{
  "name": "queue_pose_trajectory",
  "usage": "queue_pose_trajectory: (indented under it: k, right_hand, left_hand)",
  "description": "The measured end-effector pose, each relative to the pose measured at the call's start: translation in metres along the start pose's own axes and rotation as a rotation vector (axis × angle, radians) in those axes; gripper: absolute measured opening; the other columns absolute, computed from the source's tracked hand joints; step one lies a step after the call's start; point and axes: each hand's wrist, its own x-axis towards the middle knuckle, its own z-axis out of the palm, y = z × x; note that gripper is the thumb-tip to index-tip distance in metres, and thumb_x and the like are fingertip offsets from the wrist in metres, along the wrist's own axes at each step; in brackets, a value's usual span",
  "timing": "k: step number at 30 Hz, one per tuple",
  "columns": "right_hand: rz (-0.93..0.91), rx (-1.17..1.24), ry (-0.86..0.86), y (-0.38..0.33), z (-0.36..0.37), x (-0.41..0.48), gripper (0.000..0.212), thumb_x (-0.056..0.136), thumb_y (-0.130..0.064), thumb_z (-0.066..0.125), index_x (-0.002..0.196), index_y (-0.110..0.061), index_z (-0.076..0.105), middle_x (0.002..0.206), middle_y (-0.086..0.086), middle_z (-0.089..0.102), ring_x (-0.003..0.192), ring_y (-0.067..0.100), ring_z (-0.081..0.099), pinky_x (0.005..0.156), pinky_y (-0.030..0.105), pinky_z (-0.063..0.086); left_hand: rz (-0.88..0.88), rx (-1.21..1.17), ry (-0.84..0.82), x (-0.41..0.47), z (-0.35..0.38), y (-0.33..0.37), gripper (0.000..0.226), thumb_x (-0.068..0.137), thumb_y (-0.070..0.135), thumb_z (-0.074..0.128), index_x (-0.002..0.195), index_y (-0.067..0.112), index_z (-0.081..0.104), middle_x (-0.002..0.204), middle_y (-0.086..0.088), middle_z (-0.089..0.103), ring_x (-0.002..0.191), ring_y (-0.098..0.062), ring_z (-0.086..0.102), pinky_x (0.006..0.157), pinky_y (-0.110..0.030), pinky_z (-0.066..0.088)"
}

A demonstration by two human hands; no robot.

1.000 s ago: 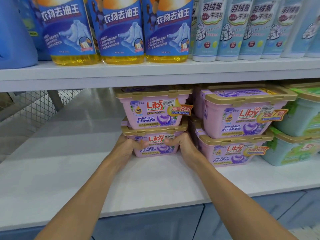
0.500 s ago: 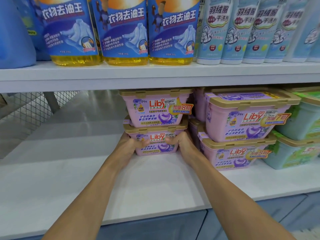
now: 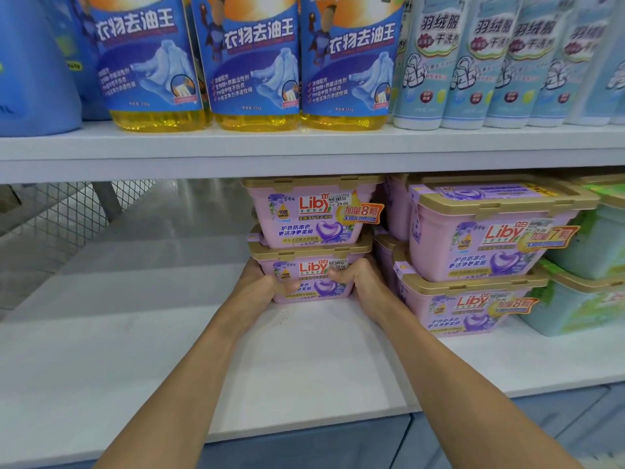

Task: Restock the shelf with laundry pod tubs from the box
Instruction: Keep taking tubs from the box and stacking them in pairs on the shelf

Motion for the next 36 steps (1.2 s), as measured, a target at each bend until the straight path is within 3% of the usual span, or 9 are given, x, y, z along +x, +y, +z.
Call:
queue_pose_trajectory:
  k: [6,8,11,17,23,25,28,31,36]
  right_hand:
    - [-0.026,0.012,0.037,-0.002,0.003,-0.006,0.051,0.074,0.003,0.081,0.121,0.005,0.062,0.126,0.024,0.066,0.115,0.040,0.065,0.098,0.053,0.053]
    - [-0.063,0.051,0.074,0.000,0.005,-0.009,0.031,0.079,0.011,0.075,0.106,-0.001,0.066,0.112,0.019,0.072,0.102,0.036,0.069,0.085,0.040,0.061]
    - [-0.113,0.131,0.110,0.005,0.002,-0.017,0.042,0.077,0.010,0.076,0.113,-0.006,0.065,0.098,0.004,0.074,0.080,0.018,0.071,0.058,0.018,0.058]
    - [-0.286,0.059,0.210,0.026,0.004,-0.039,0.047,0.079,-0.012,0.080,0.120,-0.024,0.063,0.111,-0.005,0.076,0.104,0.015,0.072,0.094,0.040,0.056]
    - [-0.208,-0.416,0.322,0.016,0.004,-0.087,0.033,0.087,-0.039,0.064,0.116,-0.027,0.059,0.119,-0.007,0.068,0.114,0.017,0.061,0.105,0.039,0.046]
    - [-0.157,-0.579,0.258,0.000,0.001,-0.105,0.044,0.090,-0.035,0.064,0.132,-0.028,0.054,0.134,-0.004,0.061,0.126,0.021,0.053,0.108,0.034,0.043]
    - [-0.020,-0.776,0.165,-0.026,-0.003,-0.135,0.064,0.095,-0.042,0.059,0.150,-0.020,0.037,0.150,0.003,0.049,0.136,0.026,0.046,0.105,0.039,0.042]
    - [0.072,-0.899,0.100,-0.062,-0.007,-0.172,0.067,0.098,-0.048,0.051,0.154,-0.019,0.031,0.157,0.001,0.040,0.139,0.027,0.044,0.101,0.042,0.044]
    - [-0.006,-1.026,0.028,-0.137,-0.016,-0.238,0.062,0.099,-0.048,0.049,0.152,-0.015,0.038,0.158,0.003,0.040,0.143,0.025,0.038,0.106,0.039,0.040]
  left_hand:
    - [-0.038,0.034,0.050,0.002,-0.002,-0.004,0.069,0.069,-0.025,0.073,0.128,0.009,0.062,0.105,0.000,0.080,0.095,-0.017,0.077,0.068,-0.027,0.062]
    - [-0.048,0.054,0.076,0.001,-0.003,-0.003,0.070,0.069,-0.024,0.074,0.128,0.010,0.061,0.107,0.000,0.080,0.096,-0.017,0.077,0.068,-0.026,0.062]
    - [-0.039,0.129,0.125,-0.007,-0.001,-0.003,0.067,0.072,-0.024,0.072,0.126,0.014,0.059,0.106,0.003,0.078,0.092,-0.007,0.076,0.064,-0.021,0.060]
    - [-0.004,0.158,0.308,-0.014,0.007,-0.007,0.062,0.072,0.003,0.083,0.125,0.026,0.060,0.118,0.007,0.074,0.108,-0.014,0.072,0.094,-0.045,0.059]
    - [-0.071,0.408,0.396,-0.057,0.030,0.026,0.059,0.085,0.027,0.080,0.136,0.031,0.051,0.113,0.034,0.061,0.095,0.026,0.053,0.090,-0.018,0.048]
    - [-0.117,0.509,0.377,-0.076,0.032,0.045,0.067,0.083,0.034,0.080,0.141,0.032,0.046,0.118,0.038,0.055,0.106,0.014,0.053,0.092,-0.023,0.045]
    - [-0.283,0.602,0.350,-0.104,0.031,0.072,0.087,0.079,0.045,0.077,0.153,0.028,0.035,0.151,0.011,0.049,0.138,-0.015,0.046,0.112,-0.039,0.042]
    - [-0.421,0.640,0.333,-0.136,0.035,0.112,0.088,0.081,0.049,0.075,0.156,0.026,0.034,0.160,0.006,0.040,0.146,-0.019,0.038,0.119,-0.043,0.035]
    - [-0.443,0.720,0.326,-0.193,0.052,0.200,0.068,0.090,0.040,0.071,0.151,0.026,0.043,0.156,0.008,0.042,0.144,-0.013,0.037,0.112,-0.026,0.028]
